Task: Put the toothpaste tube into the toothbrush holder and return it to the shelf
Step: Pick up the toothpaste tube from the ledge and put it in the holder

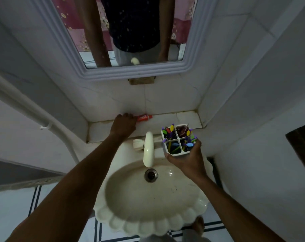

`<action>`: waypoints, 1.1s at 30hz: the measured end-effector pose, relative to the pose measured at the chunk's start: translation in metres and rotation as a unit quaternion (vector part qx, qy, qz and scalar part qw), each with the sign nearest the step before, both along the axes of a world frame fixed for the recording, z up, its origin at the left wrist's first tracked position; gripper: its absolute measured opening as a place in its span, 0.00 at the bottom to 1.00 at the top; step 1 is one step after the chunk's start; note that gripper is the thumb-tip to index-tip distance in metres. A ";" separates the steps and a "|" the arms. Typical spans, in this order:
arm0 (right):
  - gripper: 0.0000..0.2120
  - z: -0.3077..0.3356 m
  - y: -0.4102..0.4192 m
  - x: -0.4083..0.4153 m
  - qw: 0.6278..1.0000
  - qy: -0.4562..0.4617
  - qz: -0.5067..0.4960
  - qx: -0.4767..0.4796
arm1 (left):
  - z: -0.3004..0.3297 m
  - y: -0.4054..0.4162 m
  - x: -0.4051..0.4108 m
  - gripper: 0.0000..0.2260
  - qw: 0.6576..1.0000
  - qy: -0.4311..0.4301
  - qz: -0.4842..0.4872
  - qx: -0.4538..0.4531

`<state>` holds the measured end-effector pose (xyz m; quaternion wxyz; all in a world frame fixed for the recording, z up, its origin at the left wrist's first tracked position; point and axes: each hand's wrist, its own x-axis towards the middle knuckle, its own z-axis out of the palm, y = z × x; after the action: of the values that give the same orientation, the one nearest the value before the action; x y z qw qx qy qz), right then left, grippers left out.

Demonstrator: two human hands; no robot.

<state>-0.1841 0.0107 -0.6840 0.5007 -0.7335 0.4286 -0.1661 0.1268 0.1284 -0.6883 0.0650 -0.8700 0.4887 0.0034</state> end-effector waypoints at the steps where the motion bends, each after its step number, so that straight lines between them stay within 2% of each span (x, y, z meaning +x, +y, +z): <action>1: 0.56 -0.001 0.000 0.000 1.000 0.001 0.000 0.001 | -0.001 0.000 0.003 0.10 0.999 -0.032 -0.018 -0.005; 4: 0.57 -0.002 0.000 0.000 1.000 -0.004 0.002 0.005 | 0.006 -0.002 0.010 0.07 0.997 -0.072 -0.023 -0.020; 9: 0.56 0.002 -0.001 -0.001 1.000 0.005 0.017 0.009 | 0.009 0.001 0.011 0.13 0.991 -0.097 0.032 0.093; 11: 0.57 0.002 -0.002 -0.002 1.000 0.005 0.018 0.012 | 0.011 0.001 0.006 0.12 0.990 -0.096 0.046 0.089; 13: 0.58 0.002 -0.004 -0.002 1.000 0.003 0.020 0.013 | 0.019 -0.002 -0.001 0.11 0.994 -0.081 0.062 0.030; 16: 0.59 0.003 -0.006 -0.004 1.000 -0.008 0.023 0.018 | 0.049 -0.005 -0.018 0.08 0.989 -0.020 0.082 -0.118; 18: 0.59 0.003 -0.005 -0.005 1.000 -0.014 0.018 0.014 | 0.082 -0.006 -0.036 0.07 0.971 0.045 0.080 -0.220; 20: 0.60 0.004 -0.001 -0.009 1.000 -0.020 0.010 0.014 | 0.118 -0.007 -0.059 0.08 0.949 0.099 0.093 -0.283; 24: 0.64 0.003 0.008 -0.012 0.999 -0.024 0.007 0.022 | 0.174 -0.010 -0.101 0.07 0.892 0.160 0.060 -0.418; 27: 0.67 0.003 0.011 -0.015 0.999 -0.021 0.023 0.026 | 0.193 -0.010 -0.136 0.07 0.864 0.239 0.032 -0.442; 29: 0.67 0.004 0.010 -0.017 0.999 -0.023 0.028 0.030 | 0.191 -0.014 -0.157 0.07 0.860 0.278 0.025 -0.427; 31: 0.65 0.005 0.008 -0.019 0.999 -0.019 0.030 0.030 | 0.182 -0.017 -0.174 0.08 0.874 0.288 0.022 -0.391; 33: 0.65 0.006 0.008 -0.017 0.999 -0.007 0.031 0.025 | 0.167 -0.018 -0.179 0.07 0.900 0.262 0.021 -0.347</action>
<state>-0.2008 0.0190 -0.6784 0.5270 -0.7324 0.4059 -0.1452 -0.0522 0.1102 -0.5214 -0.3712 -0.8152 0.4401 0.0630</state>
